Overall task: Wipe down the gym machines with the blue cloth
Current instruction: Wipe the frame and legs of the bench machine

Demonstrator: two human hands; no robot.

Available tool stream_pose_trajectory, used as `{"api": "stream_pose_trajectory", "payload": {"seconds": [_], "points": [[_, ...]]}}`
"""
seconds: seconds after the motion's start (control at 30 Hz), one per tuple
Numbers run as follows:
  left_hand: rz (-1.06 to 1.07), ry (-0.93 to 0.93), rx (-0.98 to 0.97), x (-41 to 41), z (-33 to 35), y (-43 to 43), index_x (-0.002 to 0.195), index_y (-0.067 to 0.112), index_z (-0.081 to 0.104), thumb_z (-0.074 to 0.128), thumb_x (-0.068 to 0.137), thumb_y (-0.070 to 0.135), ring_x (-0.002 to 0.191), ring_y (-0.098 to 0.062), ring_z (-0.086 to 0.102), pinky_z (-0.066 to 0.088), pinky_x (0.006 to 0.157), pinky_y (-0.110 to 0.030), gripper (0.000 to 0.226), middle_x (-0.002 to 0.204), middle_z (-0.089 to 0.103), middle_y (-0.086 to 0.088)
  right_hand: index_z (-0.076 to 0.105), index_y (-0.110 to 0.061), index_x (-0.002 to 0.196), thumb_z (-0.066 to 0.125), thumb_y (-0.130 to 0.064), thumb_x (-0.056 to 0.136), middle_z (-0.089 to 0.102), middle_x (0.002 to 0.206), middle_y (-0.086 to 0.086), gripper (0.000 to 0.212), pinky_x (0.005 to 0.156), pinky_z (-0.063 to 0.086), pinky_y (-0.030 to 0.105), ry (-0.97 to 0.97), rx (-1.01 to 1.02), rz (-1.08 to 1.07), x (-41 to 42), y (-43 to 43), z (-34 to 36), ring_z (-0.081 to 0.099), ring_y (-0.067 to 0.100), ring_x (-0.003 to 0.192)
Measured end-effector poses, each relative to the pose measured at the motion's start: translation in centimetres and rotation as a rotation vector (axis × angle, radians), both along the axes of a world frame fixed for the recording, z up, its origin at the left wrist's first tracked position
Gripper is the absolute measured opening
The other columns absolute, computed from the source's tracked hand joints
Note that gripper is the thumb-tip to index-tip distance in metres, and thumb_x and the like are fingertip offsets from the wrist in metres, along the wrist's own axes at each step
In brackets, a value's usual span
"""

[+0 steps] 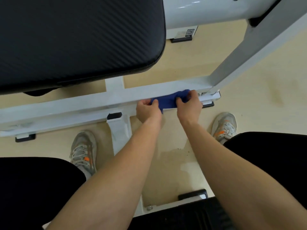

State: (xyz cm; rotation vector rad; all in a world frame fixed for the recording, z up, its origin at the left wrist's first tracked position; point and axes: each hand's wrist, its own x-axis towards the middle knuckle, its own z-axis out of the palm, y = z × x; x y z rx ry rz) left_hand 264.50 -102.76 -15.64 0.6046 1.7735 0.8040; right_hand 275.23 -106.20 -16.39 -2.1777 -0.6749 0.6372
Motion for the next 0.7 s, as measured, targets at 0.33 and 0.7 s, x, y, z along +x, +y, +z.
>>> {"api": "stream_pose_trajectory", "payload": {"seconds": [0.33, 0.7], "points": [[-0.257, 0.156, -0.038, -3.4, 1.3, -1.2, 0.065, 0.011, 0.068, 0.066, 0.079, 0.018, 0.053, -0.016, 0.057, 0.043, 0.05, -0.021, 0.016, 0.056, 0.064, 0.002, 0.067, -0.014, 0.08, 0.062, -0.021, 0.082, 0.072, 0.072, -0.005, 0.009, 0.069, 0.057, 0.032, 0.282, 0.031, 0.192, -5.5, 0.7, 0.9, 0.068, 0.009, 0.071], [-0.114, 0.107, -0.014, 0.3, 1.6, -1.2, 0.061, 0.019, 0.065, 0.066, 0.084, 0.017, 0.054, -0.014, 0.062, 0.049, 0.05, -0.023, 0.022, 0.056, 0.064, 0.002, 0.062, -0.007, 0.078, 0.059, -0.021, 0.092, 0.066, 0.074, 0.006, 0.02, 0.067, 0.054, 0.033, 0.128, -0.056, -0.018, -0.5, 1.5, 1.1, 0.065, 0.024, 0.074]]}}
